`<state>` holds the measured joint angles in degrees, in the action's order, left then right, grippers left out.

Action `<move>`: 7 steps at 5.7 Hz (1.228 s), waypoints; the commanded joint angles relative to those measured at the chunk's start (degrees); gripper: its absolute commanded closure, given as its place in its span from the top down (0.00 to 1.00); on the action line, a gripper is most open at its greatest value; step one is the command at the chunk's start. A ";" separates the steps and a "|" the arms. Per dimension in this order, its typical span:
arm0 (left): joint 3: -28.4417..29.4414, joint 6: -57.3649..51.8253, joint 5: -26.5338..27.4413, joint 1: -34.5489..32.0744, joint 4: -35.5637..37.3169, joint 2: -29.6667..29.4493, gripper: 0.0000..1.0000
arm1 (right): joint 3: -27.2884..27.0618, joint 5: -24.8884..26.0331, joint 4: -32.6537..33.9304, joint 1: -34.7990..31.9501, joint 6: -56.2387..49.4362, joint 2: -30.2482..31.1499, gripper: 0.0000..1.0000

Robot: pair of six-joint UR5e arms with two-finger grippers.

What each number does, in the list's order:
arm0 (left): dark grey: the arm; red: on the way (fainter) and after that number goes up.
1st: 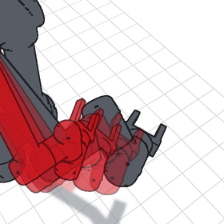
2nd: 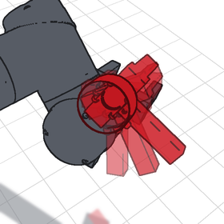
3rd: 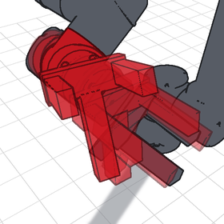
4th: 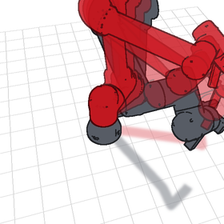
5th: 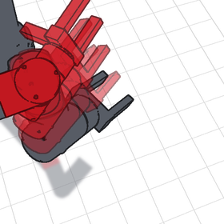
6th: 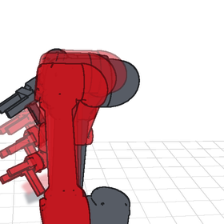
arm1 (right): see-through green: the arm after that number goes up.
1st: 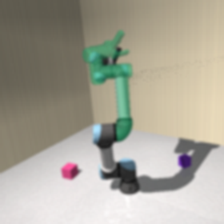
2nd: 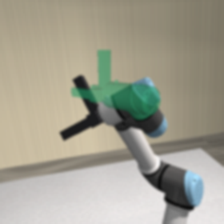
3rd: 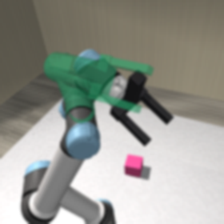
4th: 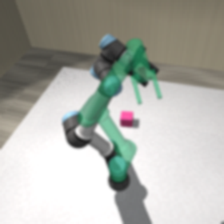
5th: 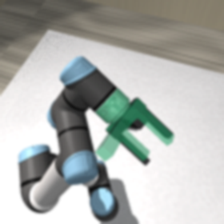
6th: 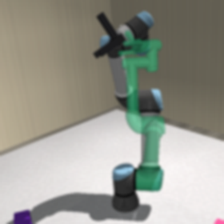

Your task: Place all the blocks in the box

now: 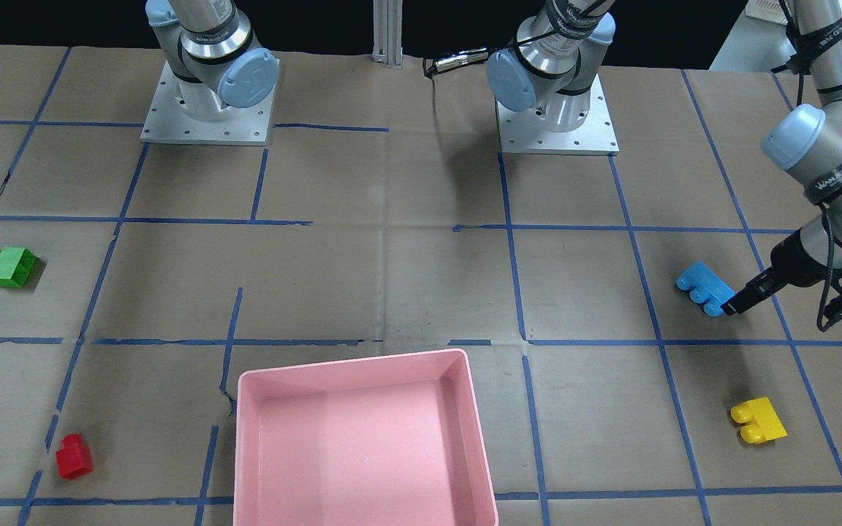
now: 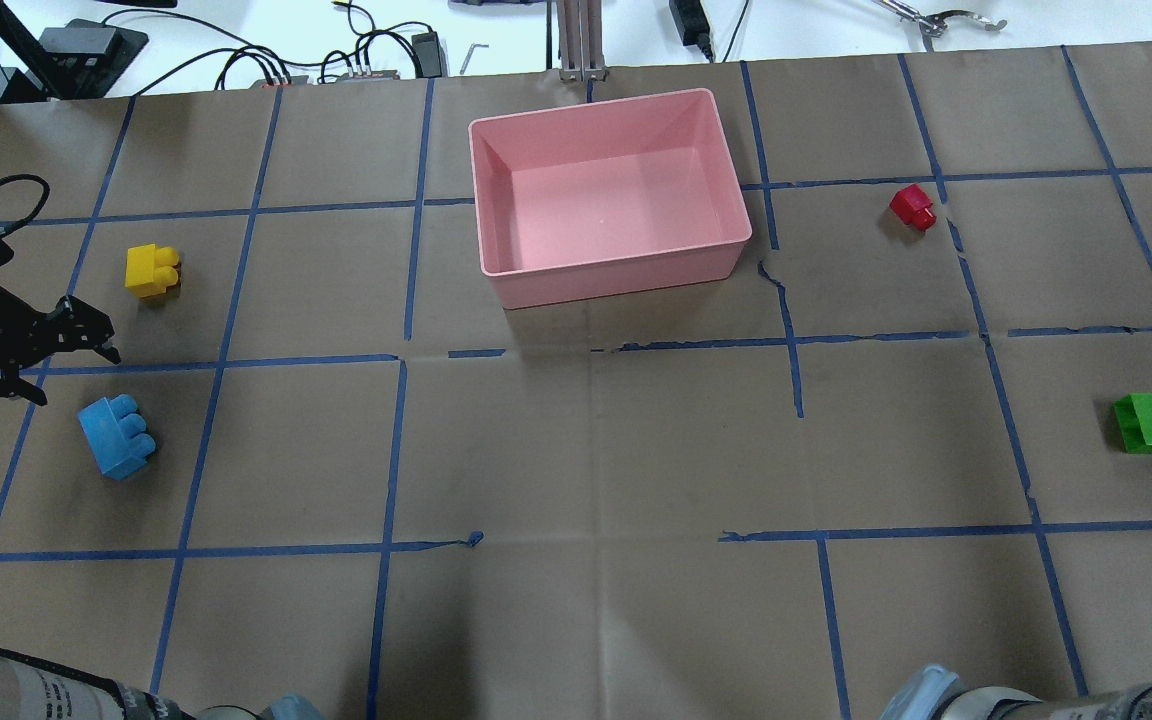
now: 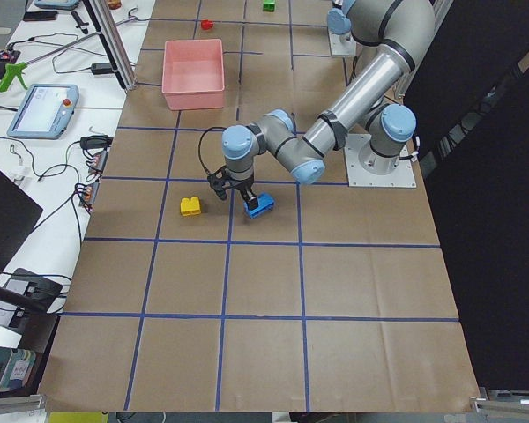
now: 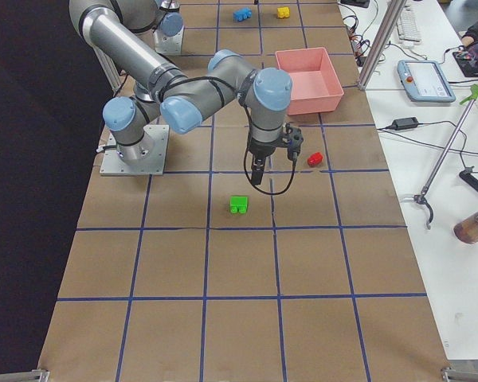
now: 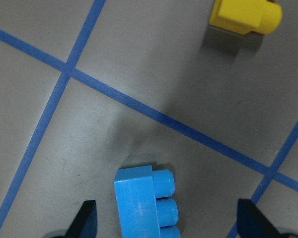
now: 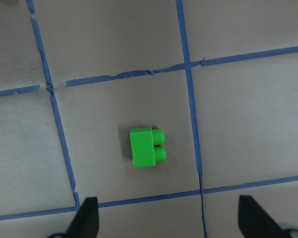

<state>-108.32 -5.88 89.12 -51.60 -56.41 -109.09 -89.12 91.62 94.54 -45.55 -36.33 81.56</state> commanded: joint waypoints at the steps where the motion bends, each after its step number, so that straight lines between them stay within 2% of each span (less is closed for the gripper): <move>1: -3.98 -0.09 0.44 0.27 2.44 -1.14 0.99 | -13.10 0.14 15.39 0.02 -0.58 -0.61 0.99; 2: -5.75 -0.36 0.79 1.05 6.10 -1.30 0.99 | -17.97 0.31 22.98 0.02 -0.49 -2.18 0.99; 3: -6.20 -0.62 0.97 1.84 6.57 -1.56 0.99 | -20.54 0.31 25.84 0.02 -0.15 -4.28 0.99; 5: -6.29 -0.27 1.58 1.85 9.64 -2.27 0.99 | -20.92 0.49 26.40 0.11 -0.40 -9.72 0.99; 6: -6.21 1.12 1.58 1.59 9.73 -2.01 0.93 | -21.01 0.49 26.40 0.03 -0.14 -10.45 0.99; 7: -6.29 3.48 1.41 1.24 9.56 -1.83 0.92 | -21.01 0.75 26.31 0.02 -0.14 -10.72 0.99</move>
<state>-114.54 -4.29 90.64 -50.07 -46.84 -111.07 -110.08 92.18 120.88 -45.50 -36.53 71.38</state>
